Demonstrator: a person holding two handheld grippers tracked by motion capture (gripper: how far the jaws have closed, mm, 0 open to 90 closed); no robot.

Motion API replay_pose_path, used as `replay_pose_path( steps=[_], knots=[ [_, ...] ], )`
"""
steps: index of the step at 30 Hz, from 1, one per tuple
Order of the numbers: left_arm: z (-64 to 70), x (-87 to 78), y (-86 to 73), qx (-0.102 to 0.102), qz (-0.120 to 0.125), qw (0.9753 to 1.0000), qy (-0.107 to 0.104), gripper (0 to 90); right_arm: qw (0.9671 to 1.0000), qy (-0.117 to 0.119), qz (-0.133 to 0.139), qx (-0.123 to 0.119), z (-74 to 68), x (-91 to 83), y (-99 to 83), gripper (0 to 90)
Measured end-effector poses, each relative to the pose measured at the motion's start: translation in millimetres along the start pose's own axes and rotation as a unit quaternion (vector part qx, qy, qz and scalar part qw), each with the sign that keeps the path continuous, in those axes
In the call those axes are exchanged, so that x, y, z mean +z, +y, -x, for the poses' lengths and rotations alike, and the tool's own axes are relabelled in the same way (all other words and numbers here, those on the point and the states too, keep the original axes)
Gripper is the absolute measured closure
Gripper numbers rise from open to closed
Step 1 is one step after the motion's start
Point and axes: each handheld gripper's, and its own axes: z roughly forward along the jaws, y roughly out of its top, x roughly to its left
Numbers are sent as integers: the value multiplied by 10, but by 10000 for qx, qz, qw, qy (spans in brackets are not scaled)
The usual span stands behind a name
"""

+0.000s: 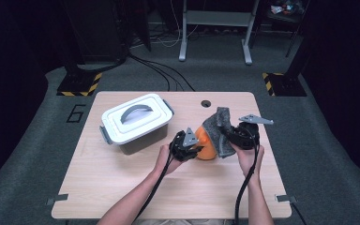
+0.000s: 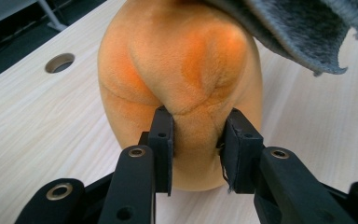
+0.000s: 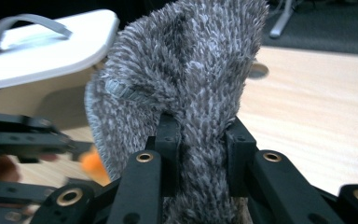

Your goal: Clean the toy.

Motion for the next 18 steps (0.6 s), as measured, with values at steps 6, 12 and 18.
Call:
replay_pose_path(
  steps=[6,12,18],
  knots=[
    [25,3,-13,16,52,10000,-60,680,9981,131,-435,-426,-209,163,139,716],
    [28,-1,-48,77,50,9999,-91,680,9957,63,-727,-576,-250,328,109,717],
    [62,0,-48,142,94,9998,-108,683,9940,-316,-771,-713,-182,342,140,717]
  ],
)
